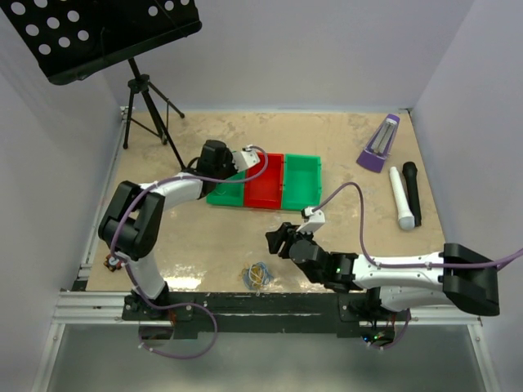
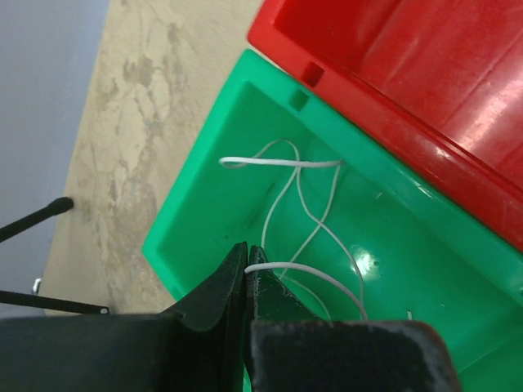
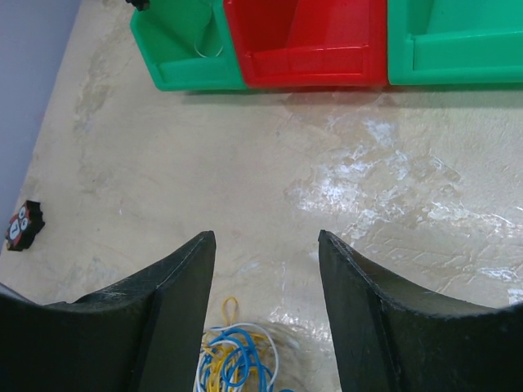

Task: Untangle the cables

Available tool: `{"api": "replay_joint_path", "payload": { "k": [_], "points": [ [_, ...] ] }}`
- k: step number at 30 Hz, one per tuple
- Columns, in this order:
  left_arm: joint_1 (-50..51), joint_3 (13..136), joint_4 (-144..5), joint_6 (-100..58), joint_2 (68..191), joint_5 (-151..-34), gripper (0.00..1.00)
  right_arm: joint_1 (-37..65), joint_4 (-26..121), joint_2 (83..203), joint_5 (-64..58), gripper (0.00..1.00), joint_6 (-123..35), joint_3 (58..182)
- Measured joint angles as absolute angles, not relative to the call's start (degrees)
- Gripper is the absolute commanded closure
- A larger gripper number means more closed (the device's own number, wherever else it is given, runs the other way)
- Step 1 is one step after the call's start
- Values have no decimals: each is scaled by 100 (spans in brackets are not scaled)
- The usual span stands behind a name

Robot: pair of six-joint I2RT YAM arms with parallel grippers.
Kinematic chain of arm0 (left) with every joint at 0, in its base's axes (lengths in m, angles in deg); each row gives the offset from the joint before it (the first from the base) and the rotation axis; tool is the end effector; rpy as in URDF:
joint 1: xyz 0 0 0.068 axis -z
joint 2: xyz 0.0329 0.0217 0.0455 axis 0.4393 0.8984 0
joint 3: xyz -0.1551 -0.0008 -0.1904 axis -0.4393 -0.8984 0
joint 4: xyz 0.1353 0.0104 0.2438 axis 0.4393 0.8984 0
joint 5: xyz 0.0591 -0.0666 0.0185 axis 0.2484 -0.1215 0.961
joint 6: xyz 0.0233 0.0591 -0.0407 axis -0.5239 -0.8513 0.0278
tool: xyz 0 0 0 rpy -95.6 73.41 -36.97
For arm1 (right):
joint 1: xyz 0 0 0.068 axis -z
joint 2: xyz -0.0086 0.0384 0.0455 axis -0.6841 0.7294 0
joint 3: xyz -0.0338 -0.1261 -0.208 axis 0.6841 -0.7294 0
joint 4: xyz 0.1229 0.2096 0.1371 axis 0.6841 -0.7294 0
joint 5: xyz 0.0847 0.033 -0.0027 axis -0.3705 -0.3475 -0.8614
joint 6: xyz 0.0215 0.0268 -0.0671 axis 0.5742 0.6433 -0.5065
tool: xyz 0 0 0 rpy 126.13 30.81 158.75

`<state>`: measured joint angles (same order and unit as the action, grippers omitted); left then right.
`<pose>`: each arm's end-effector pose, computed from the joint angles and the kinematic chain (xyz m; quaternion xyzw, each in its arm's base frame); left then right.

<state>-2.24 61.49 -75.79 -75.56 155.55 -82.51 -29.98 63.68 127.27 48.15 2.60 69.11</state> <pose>0.3817 -0.1664 0.1328 0.4814 0.7416 0.0912 0.4582 0.1203 0.2454 0.1514 0.0643 0.8053 0.3047 0.5045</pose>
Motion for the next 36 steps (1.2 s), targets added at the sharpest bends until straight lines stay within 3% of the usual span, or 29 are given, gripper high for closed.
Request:
{"api": "replay_joint_path", "payload": {
  "k": [8, 14, 17, 20, 22, 36],
  "points": [
    [-216, 6997, -6512, -7372, 15903, -8790, 100, -2954, 6405, 12874, 4723, 41, 227, 6941],
    [-213, 7292, -5863, -7198, 15665, -9324, 73, -2950, 6407, 12804, 4684, 41, 210, 6945],
    [-213, 7297, -5505, -7217, 15481, -9523, 63, -2943, 6409, 12780, 4682, 41, 212, 6945],
    [-213, 7316, -5269, -7217, 15435, -9601, 62, -2939, 6405, 12777, 4682, 41, 210, 6945],
    [-213, 7316, -5129, -7215, 15435, -9604, 51, -2939, 6403, 12771, 4682, 41, 210, 6945],
    [-255, 7559, -4845, -7204, 15206, -9619, 48, -2915, 6309, 12635, 4682, 41, 188, 6978]
  ]
}}
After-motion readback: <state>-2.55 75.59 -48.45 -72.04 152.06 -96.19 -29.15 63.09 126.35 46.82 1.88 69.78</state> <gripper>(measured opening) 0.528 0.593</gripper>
